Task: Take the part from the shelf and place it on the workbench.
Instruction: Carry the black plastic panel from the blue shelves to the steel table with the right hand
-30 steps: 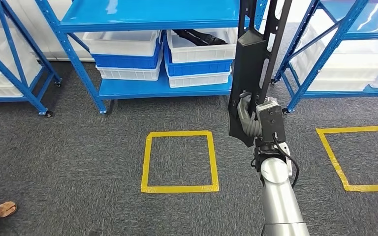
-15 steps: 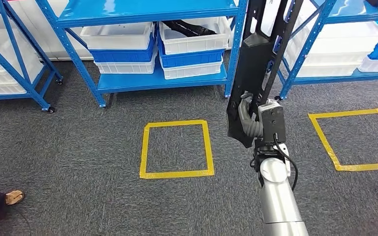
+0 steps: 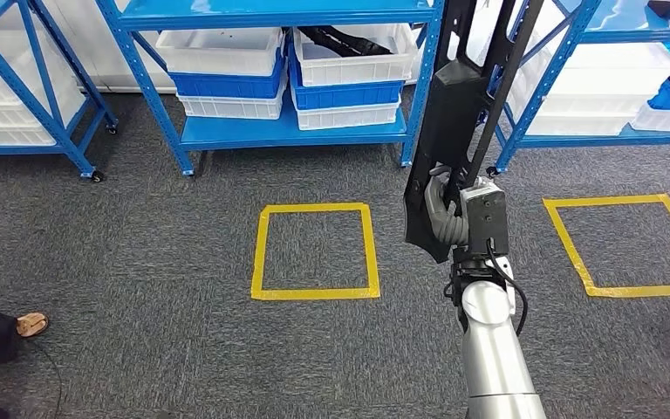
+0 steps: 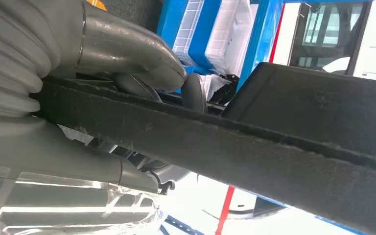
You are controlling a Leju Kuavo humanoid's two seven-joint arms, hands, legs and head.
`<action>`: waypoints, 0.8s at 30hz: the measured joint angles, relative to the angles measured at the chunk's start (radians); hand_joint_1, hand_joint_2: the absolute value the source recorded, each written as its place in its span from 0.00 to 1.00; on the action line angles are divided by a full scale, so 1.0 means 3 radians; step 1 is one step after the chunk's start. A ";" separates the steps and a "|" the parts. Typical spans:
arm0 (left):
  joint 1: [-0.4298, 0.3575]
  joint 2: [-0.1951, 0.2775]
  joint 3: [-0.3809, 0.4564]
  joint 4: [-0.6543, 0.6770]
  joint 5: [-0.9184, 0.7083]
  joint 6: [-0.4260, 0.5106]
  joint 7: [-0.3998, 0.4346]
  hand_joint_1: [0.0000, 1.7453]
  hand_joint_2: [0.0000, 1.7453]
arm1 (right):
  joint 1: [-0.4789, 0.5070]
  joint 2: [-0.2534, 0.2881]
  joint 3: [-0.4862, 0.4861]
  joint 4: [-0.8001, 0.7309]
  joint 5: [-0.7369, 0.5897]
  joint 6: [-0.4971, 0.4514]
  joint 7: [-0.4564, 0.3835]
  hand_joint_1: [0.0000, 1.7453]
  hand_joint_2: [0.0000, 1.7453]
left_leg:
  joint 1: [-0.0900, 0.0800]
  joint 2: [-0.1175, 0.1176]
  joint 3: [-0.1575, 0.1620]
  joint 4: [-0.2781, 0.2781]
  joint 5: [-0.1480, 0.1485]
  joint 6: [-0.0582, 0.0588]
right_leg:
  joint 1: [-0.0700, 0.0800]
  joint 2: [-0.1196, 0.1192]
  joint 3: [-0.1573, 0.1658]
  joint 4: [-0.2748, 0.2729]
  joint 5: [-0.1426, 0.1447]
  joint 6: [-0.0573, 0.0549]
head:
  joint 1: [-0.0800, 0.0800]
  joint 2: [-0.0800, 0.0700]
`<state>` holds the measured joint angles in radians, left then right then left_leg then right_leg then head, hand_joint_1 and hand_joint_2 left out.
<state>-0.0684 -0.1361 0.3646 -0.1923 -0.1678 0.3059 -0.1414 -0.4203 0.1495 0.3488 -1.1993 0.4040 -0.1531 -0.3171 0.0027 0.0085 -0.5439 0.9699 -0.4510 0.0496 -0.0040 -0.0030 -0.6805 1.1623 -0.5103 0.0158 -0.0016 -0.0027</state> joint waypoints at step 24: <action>0.0002 -0.0019 -0.0003 0.0003 -0.0058 -0.0024 0.0011 0.00 1.00 | 0.0069 -0.0063 -0.0013 0.0035 0.0107 -0.0155 0.0005 1.00 1.00 | -0.0005 0.0028 -0.0095 0.0162 -0.0049 -0.0107 | -0.0017 -0.0005 0.0360 -0.0501 0.0164 -0.0039 | -0.0016 0.0000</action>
<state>-0.0680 -0.1419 0.3636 -0.1915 -0.1851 0.2987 -0.1381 -0.3998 0.1308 0.3448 -1.1889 0.4362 -0.1996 -0.3157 0.0012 0.0168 -0.5725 1.0186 -0.4658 0.0176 -0.0091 -0.0044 -0.5726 1.0120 -0.4611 0.0042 -0.0065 -0.0027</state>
